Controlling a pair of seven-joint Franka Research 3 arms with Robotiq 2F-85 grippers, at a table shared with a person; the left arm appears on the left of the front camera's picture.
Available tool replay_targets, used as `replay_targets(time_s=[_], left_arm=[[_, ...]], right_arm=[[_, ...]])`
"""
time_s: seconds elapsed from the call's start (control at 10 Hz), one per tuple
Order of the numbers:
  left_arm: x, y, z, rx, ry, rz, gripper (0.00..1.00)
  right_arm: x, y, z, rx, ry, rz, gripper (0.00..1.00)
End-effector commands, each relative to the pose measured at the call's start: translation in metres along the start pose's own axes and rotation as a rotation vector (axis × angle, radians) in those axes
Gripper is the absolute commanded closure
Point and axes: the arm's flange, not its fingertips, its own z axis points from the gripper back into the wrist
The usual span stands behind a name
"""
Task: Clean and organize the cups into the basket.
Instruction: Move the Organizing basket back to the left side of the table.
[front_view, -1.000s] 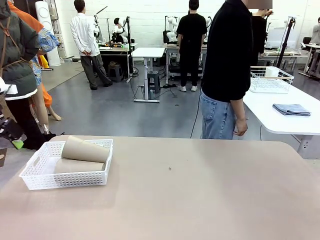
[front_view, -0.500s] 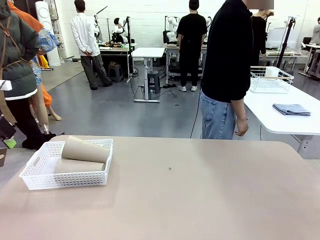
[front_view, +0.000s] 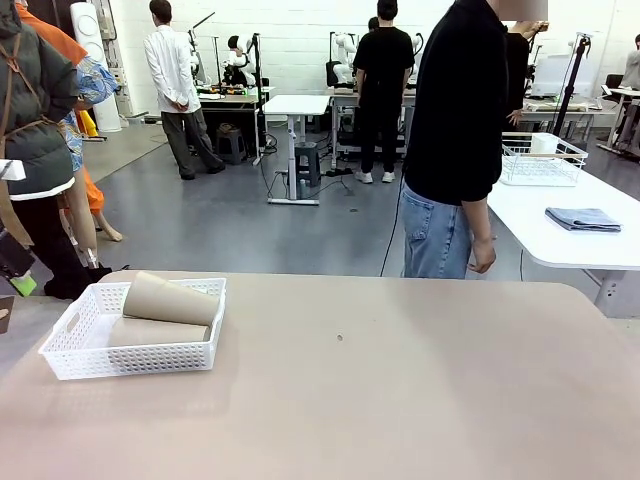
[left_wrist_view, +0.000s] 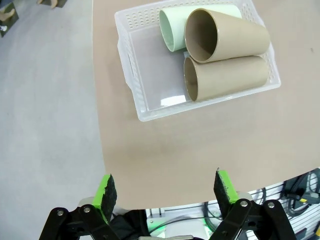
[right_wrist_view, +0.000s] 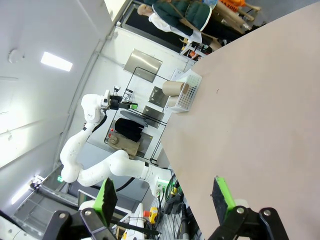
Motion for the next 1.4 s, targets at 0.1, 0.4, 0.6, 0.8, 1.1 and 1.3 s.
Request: replay_targets(time_s=[0.1,0.4,0.6,0.8,1.1,1.3], left_arm=[[0.022,0.065,0.009,-0.414,-0.012,0.136,0.00],[0.031,0.133,0.020,-0.841,-0.016,0.275,0.00],[0.032,0.169,0.022,-1.119,-0.046,0.348,0.00],[0.031,0.190,0.011,-1.187,-0.068,0.400,0.00],[0.025,0.205,0.005,-1.176,-0.116,0.446,0.00],[0.021,0.213,0.005,-1.173,-0.150,0.470,0.00]], right_arm=[[0.000,0.001,0.000,-0.002,-0.001,0.002,0.00],[0.000,0.001,0.000,-0.002,-0.001,0.002,0.00],[0.000,0.001,0.000,-0.002,-0.001,0.002,0.00],[0.000,0.001,0.000,-0.002,-0.001,0.002,0.00],[0.000,0.001,0.000,-0.002,-0.001,0.002,0.00],[0.000,0.001,0.000,-0.002,-0.001,0.002,0.00]])
